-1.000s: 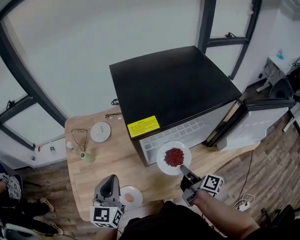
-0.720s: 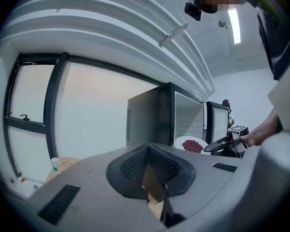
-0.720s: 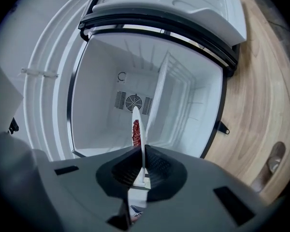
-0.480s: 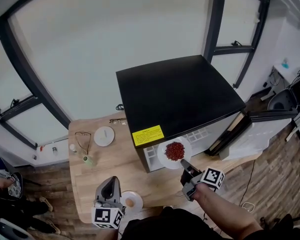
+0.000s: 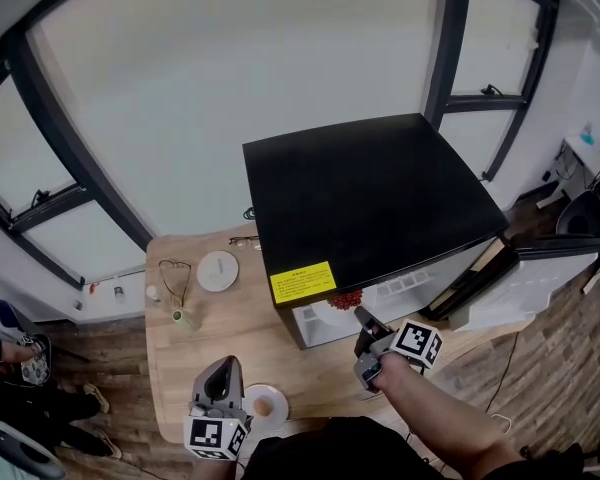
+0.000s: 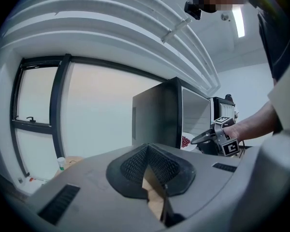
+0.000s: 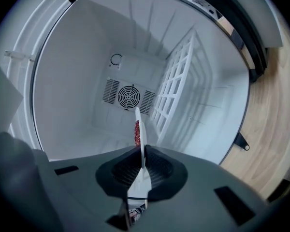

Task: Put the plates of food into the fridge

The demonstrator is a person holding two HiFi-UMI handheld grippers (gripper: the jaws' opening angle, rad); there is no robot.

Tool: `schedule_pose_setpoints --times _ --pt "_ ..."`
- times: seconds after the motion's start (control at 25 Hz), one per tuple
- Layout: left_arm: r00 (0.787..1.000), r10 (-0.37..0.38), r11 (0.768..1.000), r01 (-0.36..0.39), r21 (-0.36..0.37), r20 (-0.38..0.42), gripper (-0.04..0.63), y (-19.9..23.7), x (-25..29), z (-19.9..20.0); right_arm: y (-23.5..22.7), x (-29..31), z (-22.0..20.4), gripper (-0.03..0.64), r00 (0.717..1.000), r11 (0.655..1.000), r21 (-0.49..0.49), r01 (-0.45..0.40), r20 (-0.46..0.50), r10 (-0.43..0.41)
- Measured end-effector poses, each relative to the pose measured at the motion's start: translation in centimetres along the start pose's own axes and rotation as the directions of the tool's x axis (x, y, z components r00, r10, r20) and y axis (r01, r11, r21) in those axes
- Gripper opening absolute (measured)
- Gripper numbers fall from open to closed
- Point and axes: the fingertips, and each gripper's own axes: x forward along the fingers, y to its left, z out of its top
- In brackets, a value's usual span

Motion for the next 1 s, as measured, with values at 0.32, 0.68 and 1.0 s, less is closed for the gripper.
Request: schedule_pose_setpoints --times 0.32,0.68,1.0 --pt "0.999 0.01 1.0 -0.009 0.01 -0.041 0.005 0.1 0.5 -0.7 0.4 2.7 0.8 0.034 0.999 0.999 -0.041 0.032 -0.008 -0.033" --pt "0.999 0.0 1.0 0.001 0.017 -0.033 0.005 -0.7 1.6 -0.5 1.9 4.3 1.0 0.079 0.987 0.943 -0.316 0.108 -0.078 -0.139" --pt "0.999 0.003 1.0 -0.002 0.022 -0.042 0.005 -1.1 2.0 -0.6 0.9 3.4 1.4 0.291 0.936 0.669 -0.707 0.229 -0.029 -0.351"
